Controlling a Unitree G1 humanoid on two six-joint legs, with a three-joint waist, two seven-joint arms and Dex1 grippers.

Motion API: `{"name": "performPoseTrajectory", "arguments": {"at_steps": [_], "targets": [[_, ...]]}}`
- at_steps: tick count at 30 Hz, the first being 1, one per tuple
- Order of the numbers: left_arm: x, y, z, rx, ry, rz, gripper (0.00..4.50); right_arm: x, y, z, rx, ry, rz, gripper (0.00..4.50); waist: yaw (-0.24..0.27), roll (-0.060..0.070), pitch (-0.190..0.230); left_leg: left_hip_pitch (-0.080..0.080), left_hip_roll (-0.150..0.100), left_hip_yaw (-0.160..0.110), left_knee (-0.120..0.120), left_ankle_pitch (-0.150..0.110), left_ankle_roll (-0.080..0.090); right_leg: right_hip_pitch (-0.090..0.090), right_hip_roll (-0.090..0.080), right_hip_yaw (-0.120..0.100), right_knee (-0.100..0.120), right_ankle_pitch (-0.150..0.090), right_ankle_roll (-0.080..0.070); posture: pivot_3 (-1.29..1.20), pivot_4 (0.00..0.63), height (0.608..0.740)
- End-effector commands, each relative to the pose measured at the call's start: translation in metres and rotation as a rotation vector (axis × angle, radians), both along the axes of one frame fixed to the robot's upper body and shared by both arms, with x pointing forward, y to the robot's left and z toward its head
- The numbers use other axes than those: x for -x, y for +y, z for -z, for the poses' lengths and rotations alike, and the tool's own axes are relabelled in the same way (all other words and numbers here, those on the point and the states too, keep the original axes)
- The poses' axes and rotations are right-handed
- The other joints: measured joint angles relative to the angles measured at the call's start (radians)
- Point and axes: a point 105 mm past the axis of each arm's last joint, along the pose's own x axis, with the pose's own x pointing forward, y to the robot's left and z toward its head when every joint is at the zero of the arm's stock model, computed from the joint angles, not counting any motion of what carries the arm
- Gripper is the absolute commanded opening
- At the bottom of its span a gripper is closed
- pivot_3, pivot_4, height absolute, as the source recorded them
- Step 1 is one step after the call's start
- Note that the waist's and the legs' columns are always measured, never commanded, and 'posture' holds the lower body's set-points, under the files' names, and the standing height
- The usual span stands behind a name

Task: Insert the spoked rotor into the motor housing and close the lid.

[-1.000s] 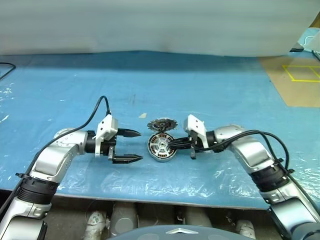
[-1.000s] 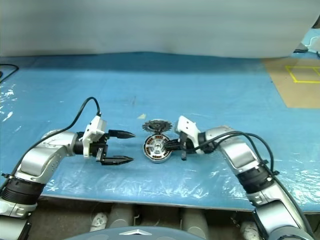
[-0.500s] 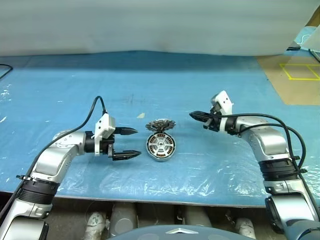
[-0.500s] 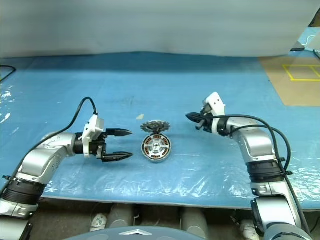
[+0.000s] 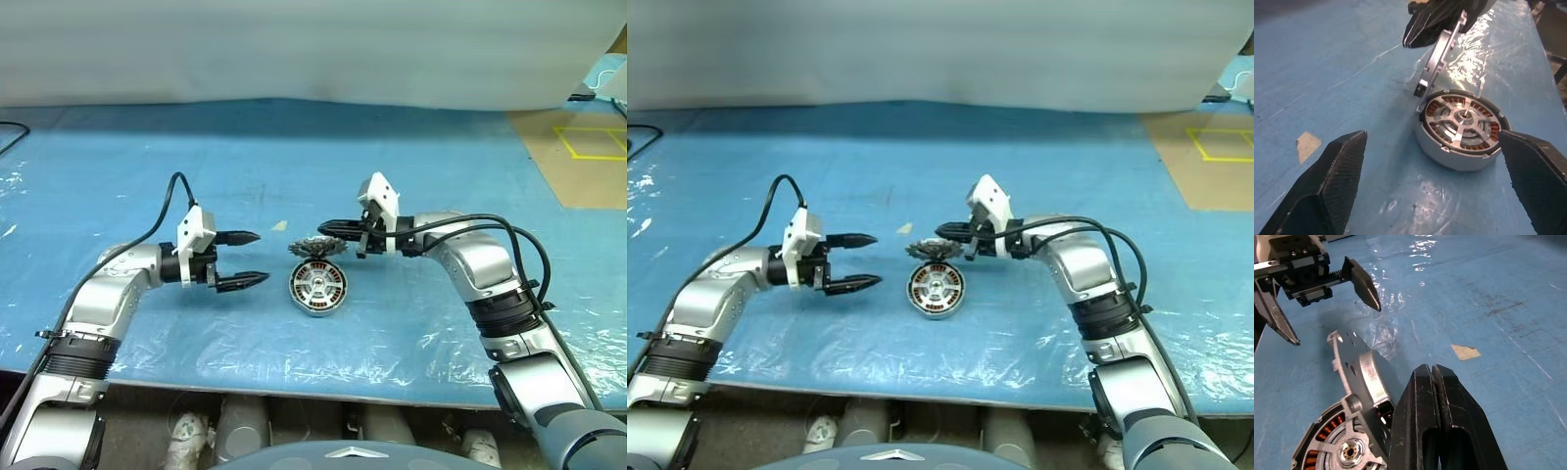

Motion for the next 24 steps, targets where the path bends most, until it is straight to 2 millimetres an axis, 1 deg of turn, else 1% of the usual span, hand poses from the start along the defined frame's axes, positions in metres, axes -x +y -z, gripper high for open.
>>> {"name": "performPoseTrajectory", "arguments": {"at_steps": [1,5,8,14,16,18,24], "targets": [[0.008,-0.003,-0.020,0.028,-0.042,0.038,4.50,0.006,0.007,-0.015,-0.008,-0.048,-0.062,0.02,0.000,0.000,0.000,0.000,0.000,0.000,0.000,0.000,0.000,0.000,0.000,0.000,0.000,0.000,0.000,0.00,0.150,0.740],[0.009,-0.005,-0.035,0.064,-0.038,0.044,4.50,0.009,0.008,-0.013,0.009,-0.046,-0.083,0.02,-0.002,0.000,0.000,0.000,0.000,0.000,0.000,0.000,0.000,0.000,0.000,0.000,0.000,0.000,0.000,0.00,0.150,0.740],[0.008,-0.006,-0.039,0.064,-0.044,0.046,4.50,0.014,0.008,-0.012,0.005,-0.028,-0.107,0.02,-0.002,0.000,0.000,0.000,0.000,0.000,0.000,0.000,0.000,0.000,0.000,0.000,0.000,0.000,0.000,0.00,0.150,0.740],[0.009,-0.010,-0.033,0.041,-0.038,0.053,4.50,0.030,0.015,0.002,0.011,0.030,-0.167,0.02,-0.001,0.000,0.000,0.000,0.000,0.000,0.000,0.000,0.000,0.000,0.001,0.000,0.000,0.000,0.000,0.00,0.150,0.740],[0.010,-0.009,-0.033,0.039,-0.038,0.053,4.50,0.034,0.017,0.003,0.003,0.050,-0.179,0.02,-0.001,0.000,0.000,0.000,0.000,0.000,0.000,0.000,0.000,0.000,0.000,0.000,-0.001,0.000,0.000,0.00,0.150,0.740],[0.010,-0.008,-0.032,0.033,-0.035,0.053,4.50,0.038,0.016,0.011,0.041,0.043,-0.194,0.02,-0.001,0.000,0.000,0.000,0.000,0.000,0.000,0.000,0.000,0.000,0.000,0.000,-0.001,0.000,0.000,0.00,0.150,0.740],[0.012,-0.006,-0.029,0.025,-0.027,0.052,4.50,0.040,0.016,0.023,0.078,0.050,-0.204,0.02,-0.002,0.000,0.000,0.000,0.000,0.000,0.000,0.000,0.000,0.000,0.000,0.000,0.000,0.000,0.000,0.00,0.150,0.740]]}}
